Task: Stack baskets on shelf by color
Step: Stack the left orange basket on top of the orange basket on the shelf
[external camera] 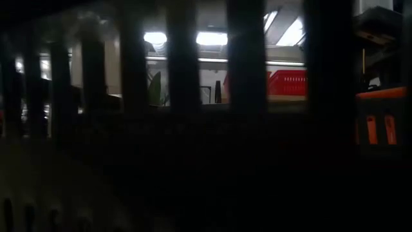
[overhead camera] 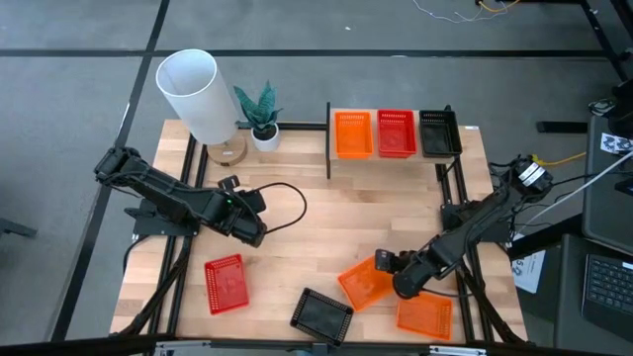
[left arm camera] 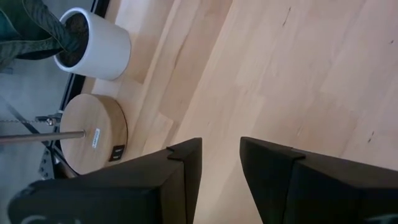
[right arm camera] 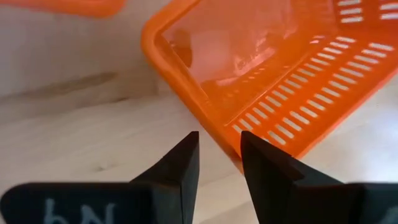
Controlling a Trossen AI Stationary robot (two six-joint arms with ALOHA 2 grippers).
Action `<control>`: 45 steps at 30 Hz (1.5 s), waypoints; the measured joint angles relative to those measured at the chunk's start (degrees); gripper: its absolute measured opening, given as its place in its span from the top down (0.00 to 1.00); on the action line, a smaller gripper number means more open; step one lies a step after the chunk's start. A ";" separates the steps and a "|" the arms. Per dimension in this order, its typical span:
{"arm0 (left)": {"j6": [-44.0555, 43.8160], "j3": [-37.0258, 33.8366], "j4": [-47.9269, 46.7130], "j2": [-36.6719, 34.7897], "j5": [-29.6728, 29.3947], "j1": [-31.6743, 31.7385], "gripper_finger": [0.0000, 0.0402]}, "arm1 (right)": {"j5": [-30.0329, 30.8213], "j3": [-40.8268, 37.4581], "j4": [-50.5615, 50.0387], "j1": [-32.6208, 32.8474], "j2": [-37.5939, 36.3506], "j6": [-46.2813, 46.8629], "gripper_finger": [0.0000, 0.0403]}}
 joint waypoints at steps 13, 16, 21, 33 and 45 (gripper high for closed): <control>0.01 0.02 0.72 0.00 -0.02 0.00 0.75 | -3.59 0.00 1.84 -6.82 0.08 2.73 0.81; 0.01 0.02 0.72 0.00 -0.02 0.00 0.75 | -5.82 0.00 1.86 -8.11 0.10 2.76 0.90; 0.01 0.02 0.72 0.00 -0.02 0.00 0.75 | -5.35 0.07 1.92 -10.00 0.09 5.95 0.98; 0.03 0.02 1.17 0.00 -2.65 -0.02 0.75 | 3.28 0.07 0.84 -15.31 0.04 45.60 0.99; 6.29 -9.86 3.87 -10.38 -8.49 -3.81 0.75 | 4.34 19.67 -15.14 -15.21 -0.02 50.82 1.00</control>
